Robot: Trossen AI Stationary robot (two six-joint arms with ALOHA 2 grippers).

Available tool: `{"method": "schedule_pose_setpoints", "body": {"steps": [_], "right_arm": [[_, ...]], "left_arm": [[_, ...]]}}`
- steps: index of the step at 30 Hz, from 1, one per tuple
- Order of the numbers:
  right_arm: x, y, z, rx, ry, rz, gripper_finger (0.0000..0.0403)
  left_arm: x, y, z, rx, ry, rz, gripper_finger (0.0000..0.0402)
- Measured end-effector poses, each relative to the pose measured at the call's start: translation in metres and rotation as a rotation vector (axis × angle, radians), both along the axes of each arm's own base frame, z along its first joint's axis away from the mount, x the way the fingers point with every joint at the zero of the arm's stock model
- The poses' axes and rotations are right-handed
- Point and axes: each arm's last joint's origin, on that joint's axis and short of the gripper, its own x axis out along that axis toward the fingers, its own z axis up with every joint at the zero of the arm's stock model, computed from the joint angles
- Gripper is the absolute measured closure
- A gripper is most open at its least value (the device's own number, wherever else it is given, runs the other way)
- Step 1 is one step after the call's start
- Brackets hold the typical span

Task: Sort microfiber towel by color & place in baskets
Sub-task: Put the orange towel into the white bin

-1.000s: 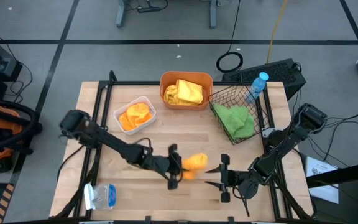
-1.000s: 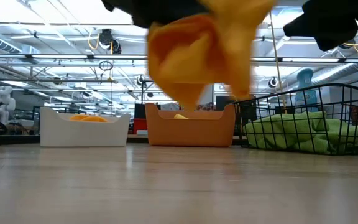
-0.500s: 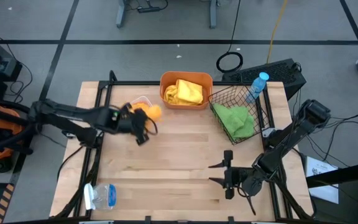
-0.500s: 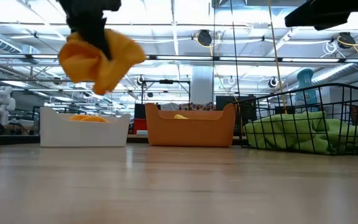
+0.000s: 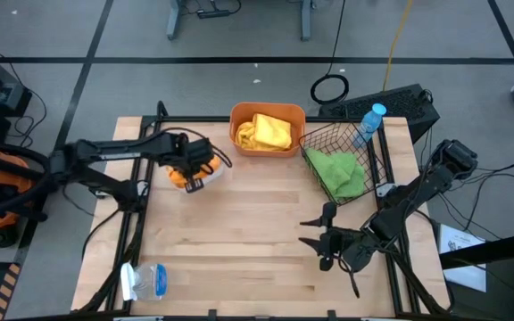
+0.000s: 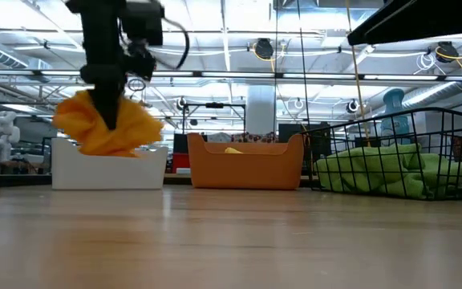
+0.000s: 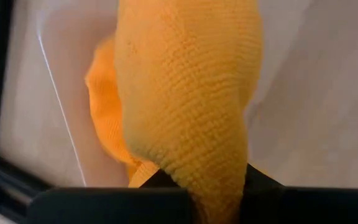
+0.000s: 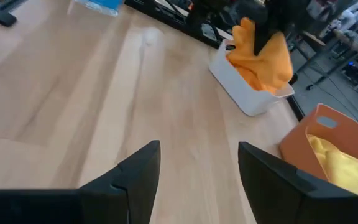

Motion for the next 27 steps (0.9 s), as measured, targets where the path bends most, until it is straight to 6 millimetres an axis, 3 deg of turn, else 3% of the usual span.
{"method": "schedule_pose_setpoints", "body": {"steps": [6, 10, 14, 18, 23, 27], "right_arm": [[-0.002, -0.001, -0.002, 0.021, 0.018, -0.014, 0.0198], [-0.002, -0.001, -0.003, 0.027, 0.018, -0.017, 0.0198], [-0.002, -0.001, -0.003, 0.032, 0.020, -0.022, 0.0198], [-0.003, -0.002, -0.005, 0.034, 0.039, -0.034, 0.0198], [-0.004, -0.003, -0.007, 0.039, 0.048, -0.043, 0.0198], [-0.004, -0.003, -0.007, 0.038, 0.048, -0.045, 0.0198]], "left_arm": [[0.003, 0.021, -0.028, -0.012, 0.049, 0.066, 0.0366], [0.008, 0.028, -0.046, 0.005, 0.083, 0.053, 0.0336], [0.009, 0.030, -0.052, 0.046, 0.124, 0.068, 0.0294], [0.008, 0.028, -0.043, 0.042, 0.114, 0.115, 0.0229], [0.007, 0.018, -0.019, 0.051, 0.081, 0.106, 0.0141], [0.005, 0.008, 0.006, 0.066, 0.023, 0.091, 0.0098]]}}
